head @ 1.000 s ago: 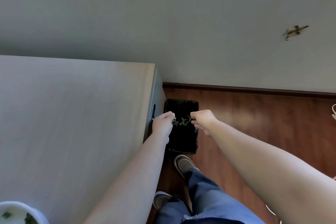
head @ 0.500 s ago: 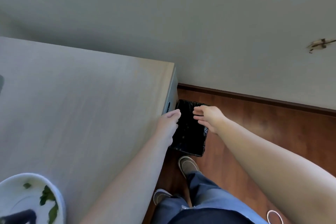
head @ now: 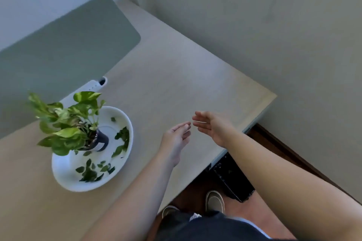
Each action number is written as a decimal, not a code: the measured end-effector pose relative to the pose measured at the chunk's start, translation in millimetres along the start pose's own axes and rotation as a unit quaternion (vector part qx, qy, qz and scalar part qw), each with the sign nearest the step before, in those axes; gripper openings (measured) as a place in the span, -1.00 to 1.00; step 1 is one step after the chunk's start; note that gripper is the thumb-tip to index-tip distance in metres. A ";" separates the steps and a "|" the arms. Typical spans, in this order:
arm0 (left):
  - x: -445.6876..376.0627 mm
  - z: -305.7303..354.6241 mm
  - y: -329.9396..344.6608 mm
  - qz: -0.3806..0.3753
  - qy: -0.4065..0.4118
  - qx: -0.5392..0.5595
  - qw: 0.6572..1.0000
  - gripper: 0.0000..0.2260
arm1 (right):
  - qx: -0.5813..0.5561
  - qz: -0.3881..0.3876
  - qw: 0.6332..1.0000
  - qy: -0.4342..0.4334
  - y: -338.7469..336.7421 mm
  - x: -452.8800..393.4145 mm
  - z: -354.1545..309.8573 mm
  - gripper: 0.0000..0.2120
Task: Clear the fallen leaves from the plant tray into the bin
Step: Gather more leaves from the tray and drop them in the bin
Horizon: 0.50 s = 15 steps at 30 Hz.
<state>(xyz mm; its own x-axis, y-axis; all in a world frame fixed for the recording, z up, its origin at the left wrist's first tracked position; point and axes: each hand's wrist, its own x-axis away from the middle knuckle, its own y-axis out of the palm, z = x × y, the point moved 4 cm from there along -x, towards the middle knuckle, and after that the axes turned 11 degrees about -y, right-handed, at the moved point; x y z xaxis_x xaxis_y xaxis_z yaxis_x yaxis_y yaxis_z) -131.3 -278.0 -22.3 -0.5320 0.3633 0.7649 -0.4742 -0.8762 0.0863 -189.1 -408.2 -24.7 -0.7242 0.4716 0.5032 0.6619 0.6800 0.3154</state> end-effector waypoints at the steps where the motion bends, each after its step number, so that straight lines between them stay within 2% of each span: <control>1: 3.3 1.4 -15.7 0.014 0.005 0.017 1.000 -0.87 | 0.012 -0.020 1.000 0.007 15.2 -1.1 4.3 -0.74; 7: 22.1 0.6 -103.6 0.096 0.025 0.089 0.991 -0.87 | 0.074 -0.115 0.990 0.042 96.5 -6.7 33.3 -0.79; 15: 37.7 -13.8 -206.2 0.190 0.019 0.139 0.972 -0.90 | 0.150 -0.171 0.970 0.081 167.5 -6.7 63.5 -0.79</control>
<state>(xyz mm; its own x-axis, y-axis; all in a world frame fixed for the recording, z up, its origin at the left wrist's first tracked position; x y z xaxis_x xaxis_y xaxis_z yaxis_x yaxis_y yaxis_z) -63.2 -79.4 -20.1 -0.6600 0.0032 0.7512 -0.0325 -0.9992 -0.0242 -85.6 -261.8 -26.3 -0.8354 0.1113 0.5383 0.2849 0.9252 0.2508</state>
